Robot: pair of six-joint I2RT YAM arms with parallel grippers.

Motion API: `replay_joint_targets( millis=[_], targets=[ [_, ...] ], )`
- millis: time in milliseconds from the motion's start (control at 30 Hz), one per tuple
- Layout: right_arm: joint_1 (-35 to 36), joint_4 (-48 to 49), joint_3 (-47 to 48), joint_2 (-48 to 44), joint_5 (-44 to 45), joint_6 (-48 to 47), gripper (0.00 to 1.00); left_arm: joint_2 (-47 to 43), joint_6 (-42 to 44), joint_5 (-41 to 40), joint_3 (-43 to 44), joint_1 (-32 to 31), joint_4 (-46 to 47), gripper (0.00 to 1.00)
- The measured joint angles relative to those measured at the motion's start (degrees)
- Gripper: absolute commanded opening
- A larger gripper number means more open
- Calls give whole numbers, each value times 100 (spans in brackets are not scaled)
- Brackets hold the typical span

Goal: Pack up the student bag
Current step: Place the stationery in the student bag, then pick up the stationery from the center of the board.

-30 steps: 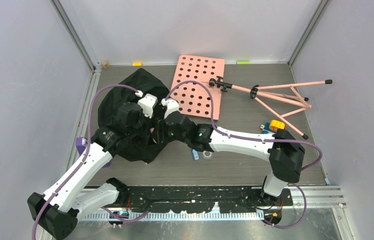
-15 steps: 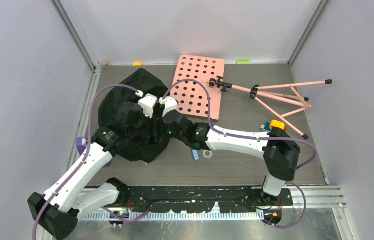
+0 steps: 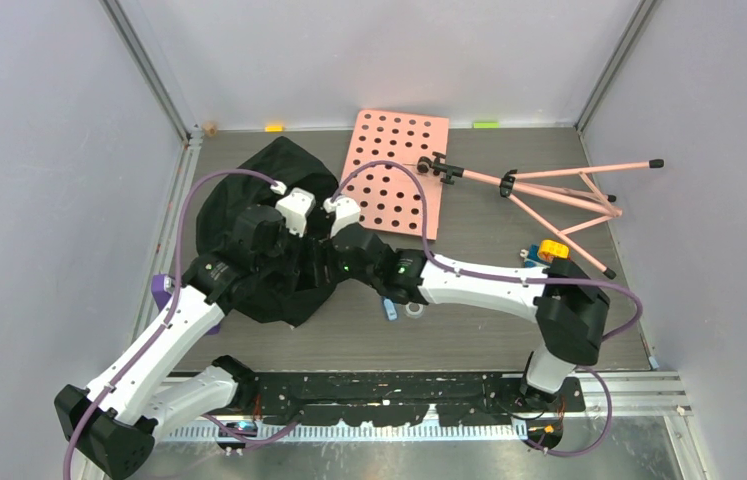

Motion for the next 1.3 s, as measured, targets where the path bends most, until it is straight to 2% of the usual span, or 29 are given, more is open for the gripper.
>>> replay_joint_targets(
  millis=[167, 367, 567, 667, 800, 1300],
  targets=[
    [0, -74, -490, -684, 22, 31, 66, -2, -2, 0, 0, -2, -2, 0],
    [-72, -610, -586, -1502, 313, 72, 68, -4, -2, -2, 0, 0, -2, 0],
    [-673, -1364, -1102, -1825, 402, 369, 67, -13, -2, -2, 0, 0, -2, 0],
    [-874, -1893, -1357, -1764, 461, 525, 65, -13, -2, -2, 0, 0, -4, 0],
    [-809, -2304, -1453, -1572, 446, 682, 63, -13, -2, -2, 0, 0, -4, 0],
    [-341, -2664, -1137, -133, 457, 874, 60, -17, -2, 0, 0, -2, -7, 0]
  ],
)
